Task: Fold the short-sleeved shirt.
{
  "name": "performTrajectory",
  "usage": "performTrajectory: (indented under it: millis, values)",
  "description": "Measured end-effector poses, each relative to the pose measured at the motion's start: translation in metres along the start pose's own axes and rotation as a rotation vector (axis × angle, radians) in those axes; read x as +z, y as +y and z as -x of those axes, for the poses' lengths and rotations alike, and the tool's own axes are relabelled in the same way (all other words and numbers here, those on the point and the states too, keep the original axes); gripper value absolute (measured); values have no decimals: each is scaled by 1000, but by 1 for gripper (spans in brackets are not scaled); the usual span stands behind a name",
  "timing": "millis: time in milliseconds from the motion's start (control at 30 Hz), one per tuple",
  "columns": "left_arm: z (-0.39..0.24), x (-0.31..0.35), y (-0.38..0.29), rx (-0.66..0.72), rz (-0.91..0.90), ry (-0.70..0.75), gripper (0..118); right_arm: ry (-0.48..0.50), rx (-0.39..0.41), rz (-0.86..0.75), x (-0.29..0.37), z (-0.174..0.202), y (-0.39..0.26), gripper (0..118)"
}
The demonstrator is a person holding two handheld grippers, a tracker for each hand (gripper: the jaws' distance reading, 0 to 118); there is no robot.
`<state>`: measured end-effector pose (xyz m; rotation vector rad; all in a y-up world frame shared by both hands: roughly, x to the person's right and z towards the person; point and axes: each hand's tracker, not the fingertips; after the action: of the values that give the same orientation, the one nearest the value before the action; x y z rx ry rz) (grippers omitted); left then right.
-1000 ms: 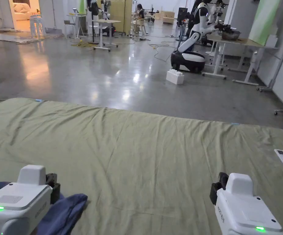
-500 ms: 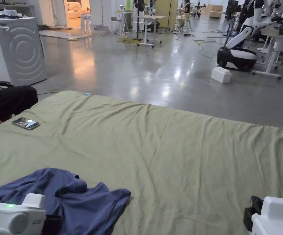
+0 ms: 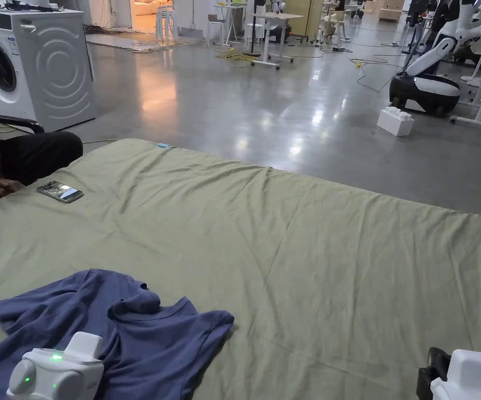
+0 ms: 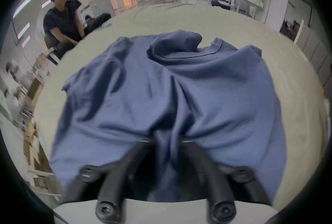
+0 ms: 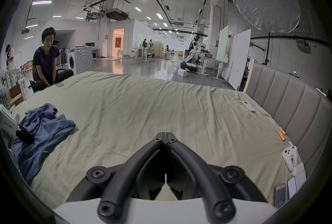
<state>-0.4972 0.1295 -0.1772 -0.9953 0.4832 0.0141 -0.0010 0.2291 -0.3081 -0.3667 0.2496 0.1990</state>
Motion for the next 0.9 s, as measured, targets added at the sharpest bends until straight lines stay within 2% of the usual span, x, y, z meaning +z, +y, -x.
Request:
performTrajectory:
  millis: [33,67,233,400,533,700,900]
  values:
    - [1,-3,0,-13,0,35,7,1,2,1,0,1,0,0]
    - [2,-6,-2,17,9,-24,7,3,6,3,1,1,-1,0]
    - [6,-1,-4,61,-15,-34,4,0,11,1,6,-3,-1,0]
    - [28,29,6,208,-205,-98,3,-13,6,-5,8,-13,2,0]
    - [29,64,21,143,-282,-119,3,-19,-3,-17,11,-18,5,0]
    - [27,105,52,201,-413,-182,3,-25,-20,-33,13,-24,11,0]
    - [-3,174,100,162,-568,-230,3,-43,-43,-61,24,-37,17,0]
